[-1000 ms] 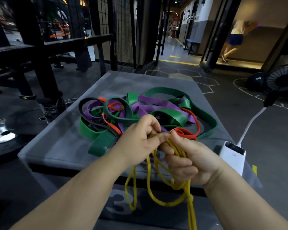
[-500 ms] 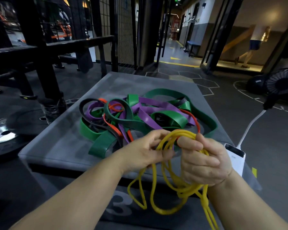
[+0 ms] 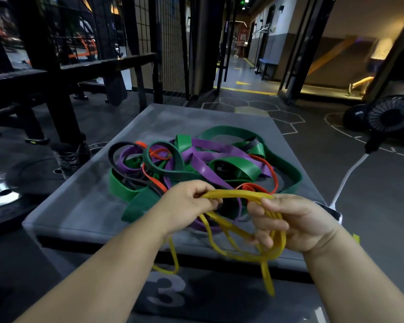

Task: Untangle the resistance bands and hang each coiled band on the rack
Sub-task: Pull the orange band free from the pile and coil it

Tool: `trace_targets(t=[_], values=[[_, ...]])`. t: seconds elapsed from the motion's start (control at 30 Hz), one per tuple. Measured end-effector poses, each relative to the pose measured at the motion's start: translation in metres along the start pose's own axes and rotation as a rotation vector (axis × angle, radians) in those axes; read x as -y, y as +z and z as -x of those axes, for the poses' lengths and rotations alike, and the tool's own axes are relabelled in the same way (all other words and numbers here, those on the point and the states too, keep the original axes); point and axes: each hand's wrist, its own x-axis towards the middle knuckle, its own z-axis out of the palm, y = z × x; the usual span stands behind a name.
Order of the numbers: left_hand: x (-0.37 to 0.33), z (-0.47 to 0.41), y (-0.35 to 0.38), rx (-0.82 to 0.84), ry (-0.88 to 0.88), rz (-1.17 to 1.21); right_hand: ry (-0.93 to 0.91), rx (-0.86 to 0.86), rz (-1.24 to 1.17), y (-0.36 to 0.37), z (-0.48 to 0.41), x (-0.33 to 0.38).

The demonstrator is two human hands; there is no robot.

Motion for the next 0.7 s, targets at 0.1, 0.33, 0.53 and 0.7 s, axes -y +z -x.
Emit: trace_targets(t=[0.1,0.33,0.53,0.7], values=[[-0.002,0.002,-0.001,-0.030,0.006,-0.052,-0.031,-0.117,0.043,-0.001,0.004,0.007],[0.003,0.000,0.007,0.240,-0.057,-0.203,-0.248,-0.286,0.180,0.006,0.004,0.012],[-0.001,-0.001,0.003,0.336,-0.083,-0.189,-0.312,-0.400,0.125,0.011,0.011,0.016],[-0.007,0.003,-0.002,0.352,-0.093,0.136,-0.323,-0.339,-0.040,0.017,0.013,0.024]])
